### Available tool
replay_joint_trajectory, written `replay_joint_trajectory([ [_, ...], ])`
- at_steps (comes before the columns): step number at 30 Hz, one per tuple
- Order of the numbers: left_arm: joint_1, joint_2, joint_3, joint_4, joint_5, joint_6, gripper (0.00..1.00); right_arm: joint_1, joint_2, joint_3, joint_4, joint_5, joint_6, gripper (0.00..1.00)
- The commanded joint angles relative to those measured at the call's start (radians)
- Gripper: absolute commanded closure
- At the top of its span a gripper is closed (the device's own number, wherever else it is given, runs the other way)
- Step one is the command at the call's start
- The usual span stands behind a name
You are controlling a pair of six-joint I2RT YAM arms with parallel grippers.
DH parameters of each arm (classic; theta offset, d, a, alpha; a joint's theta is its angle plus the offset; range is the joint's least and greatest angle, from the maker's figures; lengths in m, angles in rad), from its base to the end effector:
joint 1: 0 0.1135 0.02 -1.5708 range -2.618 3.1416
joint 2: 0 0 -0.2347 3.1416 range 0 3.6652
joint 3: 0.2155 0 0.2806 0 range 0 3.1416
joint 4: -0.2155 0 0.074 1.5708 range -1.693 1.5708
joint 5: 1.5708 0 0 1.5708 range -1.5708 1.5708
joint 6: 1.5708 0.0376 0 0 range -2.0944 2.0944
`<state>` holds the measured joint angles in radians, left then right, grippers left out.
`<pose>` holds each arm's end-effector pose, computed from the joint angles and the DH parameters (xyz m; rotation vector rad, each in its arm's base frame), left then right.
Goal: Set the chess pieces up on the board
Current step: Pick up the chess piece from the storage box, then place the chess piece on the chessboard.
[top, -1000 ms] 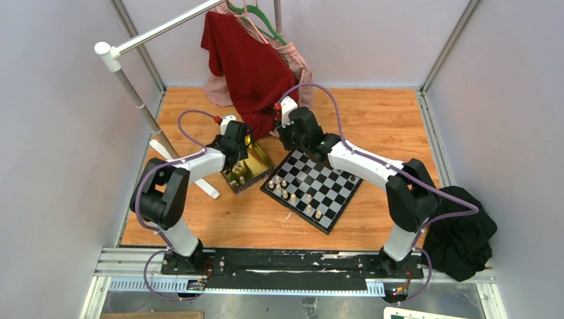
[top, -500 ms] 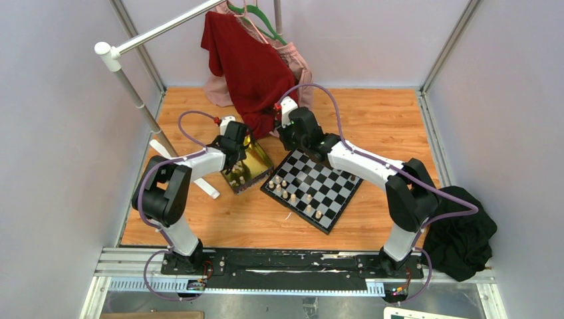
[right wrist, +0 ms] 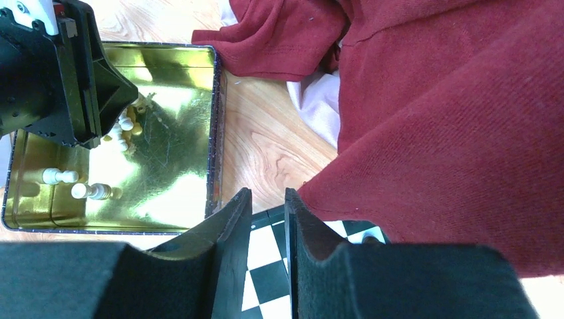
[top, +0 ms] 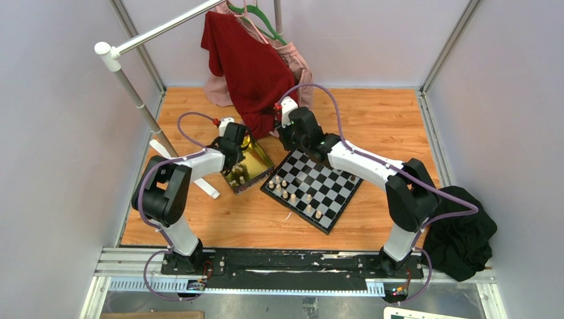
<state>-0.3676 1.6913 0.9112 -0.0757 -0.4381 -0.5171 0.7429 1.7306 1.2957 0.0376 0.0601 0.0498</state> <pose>0.3380 -0.1131 0.1148 -0.3653 2.2968 0.0957 0.3212 0.2919 0.2410 -0.6403 1.8904 0.4568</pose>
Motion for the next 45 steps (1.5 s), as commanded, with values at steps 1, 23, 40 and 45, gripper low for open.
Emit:
replay_joint_trajectory([
  [1, 0.009, -0.008, -0.019, 0.021, -0.009, -0.01, 0.75, -0.012, -0.016, -0.02, 0.01, -0.004, 0.017, 0.71],
  [23, 0.007, -0.187, -0.031, -0.029, -0.064, 0.001, 1.0, -0.013, -0.137, -0.064, -0.004, 0.033, 0.006, 0.71],
  [40, -0.212, -0.412, -0.117, 0.071, 0.211, 0.197, 1.0, -0.147, -0.302, -0.214, -0.012, 0.288, 0.077, 0.71],
  [45, -0.279, -0.377, -0.087, 0.062, 0.252, 0.242, 1.0, -0.226, -0.338, -0.258, -0.012, 0.279, 0.107, 0.71],
])
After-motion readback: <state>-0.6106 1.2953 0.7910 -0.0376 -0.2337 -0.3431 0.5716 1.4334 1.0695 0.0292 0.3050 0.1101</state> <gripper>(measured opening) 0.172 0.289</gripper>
